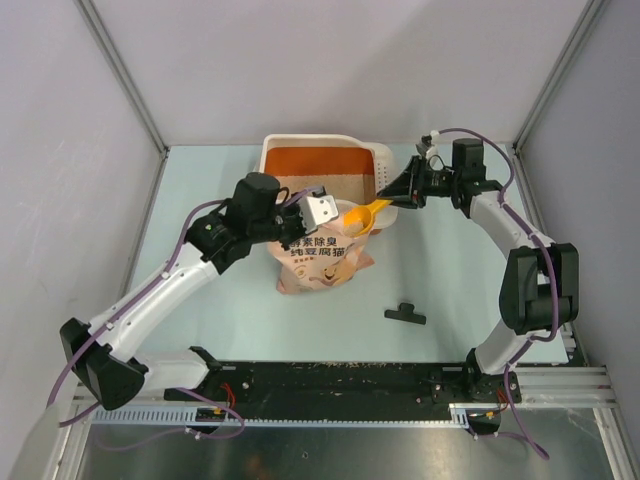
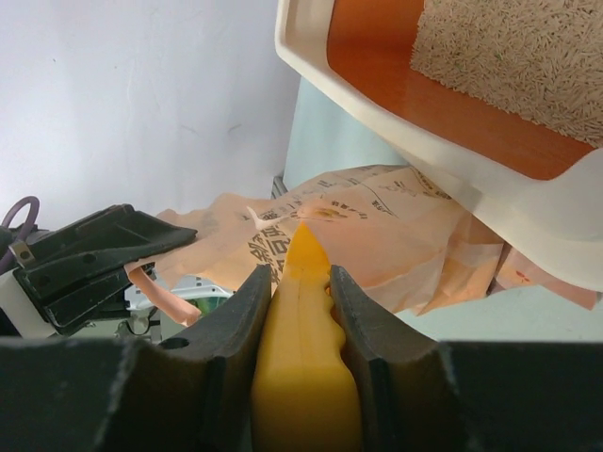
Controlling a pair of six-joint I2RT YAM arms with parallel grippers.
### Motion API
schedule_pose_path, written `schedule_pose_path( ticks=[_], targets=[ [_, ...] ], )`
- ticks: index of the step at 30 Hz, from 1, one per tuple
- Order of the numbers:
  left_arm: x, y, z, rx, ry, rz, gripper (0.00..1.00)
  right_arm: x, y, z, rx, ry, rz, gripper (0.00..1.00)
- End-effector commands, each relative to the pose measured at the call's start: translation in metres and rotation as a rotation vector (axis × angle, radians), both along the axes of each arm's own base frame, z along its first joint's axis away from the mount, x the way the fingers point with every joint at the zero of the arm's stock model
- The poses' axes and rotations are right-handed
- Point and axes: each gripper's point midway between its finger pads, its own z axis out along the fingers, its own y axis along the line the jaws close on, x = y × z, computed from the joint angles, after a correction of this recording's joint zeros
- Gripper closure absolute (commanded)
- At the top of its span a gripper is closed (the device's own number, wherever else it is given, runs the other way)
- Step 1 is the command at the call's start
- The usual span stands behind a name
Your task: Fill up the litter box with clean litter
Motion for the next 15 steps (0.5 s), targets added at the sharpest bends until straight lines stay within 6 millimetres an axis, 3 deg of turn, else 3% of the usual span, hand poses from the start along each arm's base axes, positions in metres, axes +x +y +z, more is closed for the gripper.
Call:
schedule_pose_path(
  ticks=[1, 6, 9, 15],
  targets=[
    [-0.006, -0.008, 0.039, -0.085, -0.118, -0.057, 1.0, -0.002, -0.003, 0.023, 0.016, -0.08, 0.032, 1.0],
    [-0.001, -0.009, 0.039, -0.077, -0.124, -0.054, 1.0, 0.002, -0.009, 0.042, 0.059, -0.117, 0.021, 1.0],
    [0.001, -0.013, 0.032, -0.061, -0.114, -0.07, 1.0, 0.008, -0.009, 0.04, 0.07, -0.124, 0.022, 1.0],
    [0.015, -0.031, 0.015, -0.05, -0.043, -0.079, 1.0, 0.016, 0.015, 0.03, 0.117, -0.154, 0.1, 1.0]
  ],
)
